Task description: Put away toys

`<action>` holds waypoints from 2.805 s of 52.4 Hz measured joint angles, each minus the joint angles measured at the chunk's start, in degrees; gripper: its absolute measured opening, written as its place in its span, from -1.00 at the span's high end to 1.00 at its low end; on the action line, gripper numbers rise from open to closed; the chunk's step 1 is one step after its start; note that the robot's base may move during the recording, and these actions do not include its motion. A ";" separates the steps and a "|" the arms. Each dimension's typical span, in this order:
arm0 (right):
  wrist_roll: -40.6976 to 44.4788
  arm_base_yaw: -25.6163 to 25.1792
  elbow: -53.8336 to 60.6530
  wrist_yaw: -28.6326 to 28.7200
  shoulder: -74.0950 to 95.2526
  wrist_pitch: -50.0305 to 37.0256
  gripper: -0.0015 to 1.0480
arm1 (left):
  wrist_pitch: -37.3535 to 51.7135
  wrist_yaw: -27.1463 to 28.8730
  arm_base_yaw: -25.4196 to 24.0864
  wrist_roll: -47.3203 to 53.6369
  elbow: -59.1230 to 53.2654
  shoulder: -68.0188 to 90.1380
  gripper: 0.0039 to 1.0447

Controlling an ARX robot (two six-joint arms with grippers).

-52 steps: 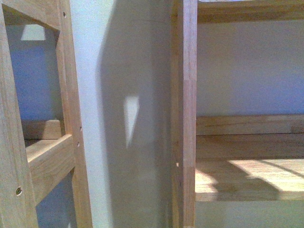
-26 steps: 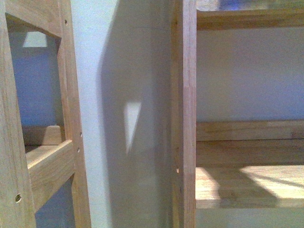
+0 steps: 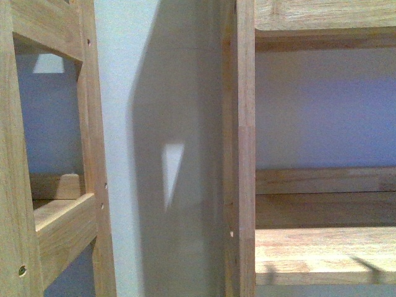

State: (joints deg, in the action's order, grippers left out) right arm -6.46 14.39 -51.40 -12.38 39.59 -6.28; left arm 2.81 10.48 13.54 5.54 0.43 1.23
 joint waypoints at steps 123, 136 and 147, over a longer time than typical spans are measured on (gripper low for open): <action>6.29 -14.25 50.62 12.37 -39.19 6.56 0.01 | 0.00 0.02 0.00 0.00 0.00 -0.02 -0.89; 6.29 -14.25 50.62 12.37 -39.21 6.56 -0.75 | 0.00 0.02 0.00 0.00 0.00 -0.02 -0.88; 6.29 -14.25 50.62 12.37 -39.21 6.56 -0.87 | 0.00 0.02 0.00 0.00 0.00 0.00 -0.89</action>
State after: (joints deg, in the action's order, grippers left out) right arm -0.16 0.14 -0.78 -0.01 0.38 0.27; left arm 2.81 10.50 13.54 5.54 0.43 1.23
